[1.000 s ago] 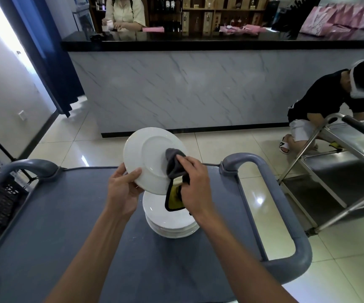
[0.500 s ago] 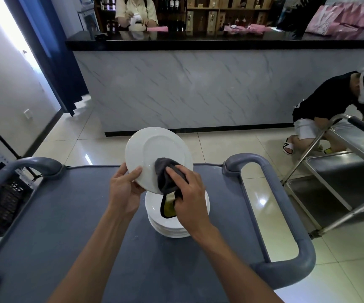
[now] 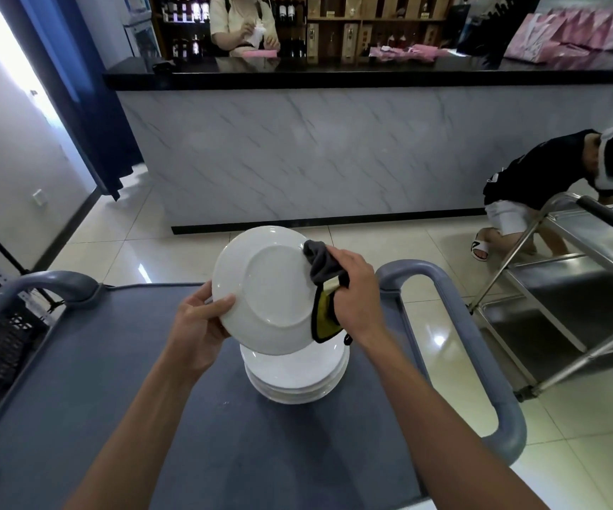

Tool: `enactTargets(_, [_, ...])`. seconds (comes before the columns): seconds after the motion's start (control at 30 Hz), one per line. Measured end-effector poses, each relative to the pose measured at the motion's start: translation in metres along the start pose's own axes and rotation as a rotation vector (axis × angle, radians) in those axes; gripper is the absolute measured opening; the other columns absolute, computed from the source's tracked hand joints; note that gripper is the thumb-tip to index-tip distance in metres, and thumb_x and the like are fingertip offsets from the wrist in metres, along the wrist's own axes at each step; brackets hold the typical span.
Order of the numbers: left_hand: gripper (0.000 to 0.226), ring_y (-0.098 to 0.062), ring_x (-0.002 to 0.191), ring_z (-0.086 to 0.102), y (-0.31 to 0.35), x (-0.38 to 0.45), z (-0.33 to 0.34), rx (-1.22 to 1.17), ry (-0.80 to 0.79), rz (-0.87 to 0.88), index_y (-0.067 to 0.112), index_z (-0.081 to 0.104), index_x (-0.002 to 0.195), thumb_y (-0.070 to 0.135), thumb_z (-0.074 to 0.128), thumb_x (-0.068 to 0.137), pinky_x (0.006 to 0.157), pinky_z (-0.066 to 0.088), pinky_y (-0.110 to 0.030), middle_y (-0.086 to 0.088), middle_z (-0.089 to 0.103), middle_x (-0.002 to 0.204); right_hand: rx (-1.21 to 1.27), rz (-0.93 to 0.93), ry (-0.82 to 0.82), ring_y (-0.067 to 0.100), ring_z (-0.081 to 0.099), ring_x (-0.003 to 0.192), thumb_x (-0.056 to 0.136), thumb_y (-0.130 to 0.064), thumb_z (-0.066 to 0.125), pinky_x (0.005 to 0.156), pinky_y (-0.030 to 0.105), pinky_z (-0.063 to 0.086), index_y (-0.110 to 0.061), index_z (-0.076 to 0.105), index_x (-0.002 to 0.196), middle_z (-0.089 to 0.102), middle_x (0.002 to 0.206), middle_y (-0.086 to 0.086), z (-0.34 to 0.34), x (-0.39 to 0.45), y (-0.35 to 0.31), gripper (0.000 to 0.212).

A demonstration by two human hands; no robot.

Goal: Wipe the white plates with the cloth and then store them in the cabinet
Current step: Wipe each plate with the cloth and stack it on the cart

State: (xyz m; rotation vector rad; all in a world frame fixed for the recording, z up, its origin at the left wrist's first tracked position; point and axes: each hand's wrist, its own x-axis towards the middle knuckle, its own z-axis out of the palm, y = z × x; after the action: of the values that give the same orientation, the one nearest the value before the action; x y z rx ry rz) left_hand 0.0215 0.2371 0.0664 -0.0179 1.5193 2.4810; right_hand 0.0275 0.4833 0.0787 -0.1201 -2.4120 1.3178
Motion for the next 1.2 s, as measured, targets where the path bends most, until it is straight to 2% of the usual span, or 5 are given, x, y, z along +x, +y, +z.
enactTargets(0.3, [0.045, -0.034, 0.091, 0.071, 0.000, -0.005, 0.009, 0.172, -0.098, -0.017, 0.015, 0.075, 0.116, 0.008, 0.078, 0.071, 0.066, 0.061, -0.041, -0.018, 0.074, 0.108, -0.134, -0.111, -0.017, 0.025, 0.049, 0.119, 0.071, 0.018, 0.044, 0.095, 0.048, 0.045, -0.024, 0.060, 0.137, 0.059, 0.129, -0.004, -0.002, 0.016, -0.031, 0.080])
enactTargets(0.5, [0.043, -0.033, 0.089, 0.071, 0.002, -0.004, 0.017, 0.199, -0.107, -0.004, 0.016, 0.076, 0.115, 0.005, 0.078, 0.073, 0.066, 0.061, -0.040, -0.020, 0.074, 0.108, -0.223, -0.271, -0.095, 0.026, 0.047, 0.121, 0.072, 0.007, 0.047, 0.093, 0.049, 0.044, -0.027, 0.057, 0.139, 0.055, 0.138, -0.002, 0.014, 0.001, -0.058, 0.076])
enactTargets(0.8, [0.044, -0.032, 0.087, 0.072, -0.001, -0.005, 0.012, 0.133, -0.057, 0.013, 0.013, 0.072, 0.120, 0.005, 0.070, 0.077, 0.064, 0.060, -0.038, -0.019, 0.073, 0.109, -0.283, -0.403, -0.177, 0.031, 0.045, 0.127, 0.078, -0.012, 0.039, 0.089, 0.050, 0.043, -0.028, 0.058, 0.138, 0.053, 0.141, 0.002, 0.033, -0.022, -0.063, 0.065])
enactTargets(0.97, [0.047, -0.033, 0.092, 0.071, -0.003, -0.007, 0.007, 0.107, -0.076, -0.008, 0.011, 0.069, 0.125, 0.003, 0.067, 0.079, 0.069, 0.062, -0.041, -0.019, 0.072, 0.113, -0.321, -0.394, -0.138, 0.029, 0.048, 0.124, 0.074, -0.024, 0.019, 0.086, 0.047, 0.043, -0.028, 0.059, 0.137, 0.055, 0.139, 0.001, 0.030, -0.018, -0.064, 0.075])
enactTargets(1.2, [0.049, -0.034, 0.094, 0.069, -0.002, -0.009, 0.004, 0.067, -0.072, -0.013, 0.008, 0.066, 0.128, 0.002, 0.063, 0.079, 0.068, 0.062, -0.040, -0.018, 0.071, 0.112, -0.310, -0.280, -0.097, 0.026, 0.045, 0.122, 0.077, 0.003, 0.045, 0.090, 0.048, 0.043, -0.029, 0.055, 0.140, 0.053, 0.138, -0.003, 0.022, -0.002, -0.055, 0.072])
